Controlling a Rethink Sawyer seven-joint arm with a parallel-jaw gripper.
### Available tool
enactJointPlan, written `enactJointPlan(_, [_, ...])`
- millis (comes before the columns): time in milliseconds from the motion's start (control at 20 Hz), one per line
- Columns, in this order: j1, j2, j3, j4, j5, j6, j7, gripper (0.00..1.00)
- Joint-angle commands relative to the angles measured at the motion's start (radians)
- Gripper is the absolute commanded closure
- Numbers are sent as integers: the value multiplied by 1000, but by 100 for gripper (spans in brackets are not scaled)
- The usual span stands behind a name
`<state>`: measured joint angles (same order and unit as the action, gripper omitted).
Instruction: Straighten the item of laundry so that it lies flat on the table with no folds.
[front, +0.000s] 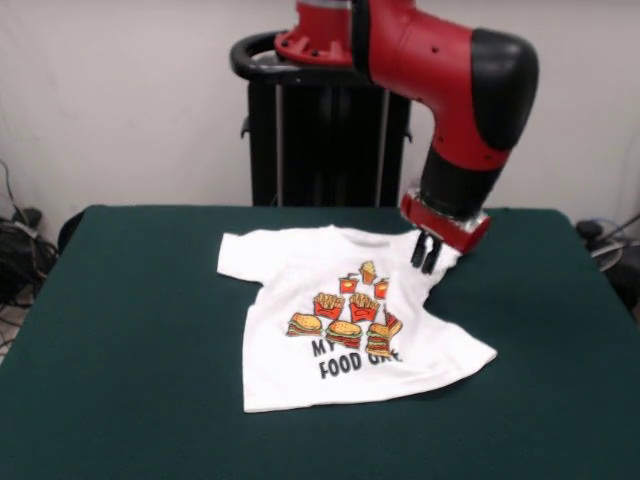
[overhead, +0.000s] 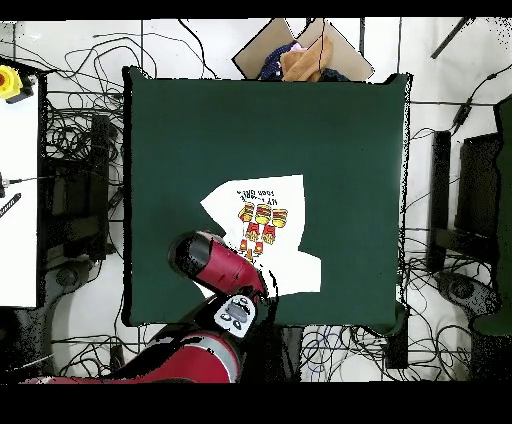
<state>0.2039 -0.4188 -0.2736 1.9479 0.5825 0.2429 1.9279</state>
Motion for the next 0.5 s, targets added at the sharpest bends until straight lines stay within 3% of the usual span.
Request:
enactJointPlan(50, [-15, 58, -14, -91, -24, -92, 168, 100])
enactJointPlan(500, [-17, 96, -48, -93, -85, -58, 92, 100])
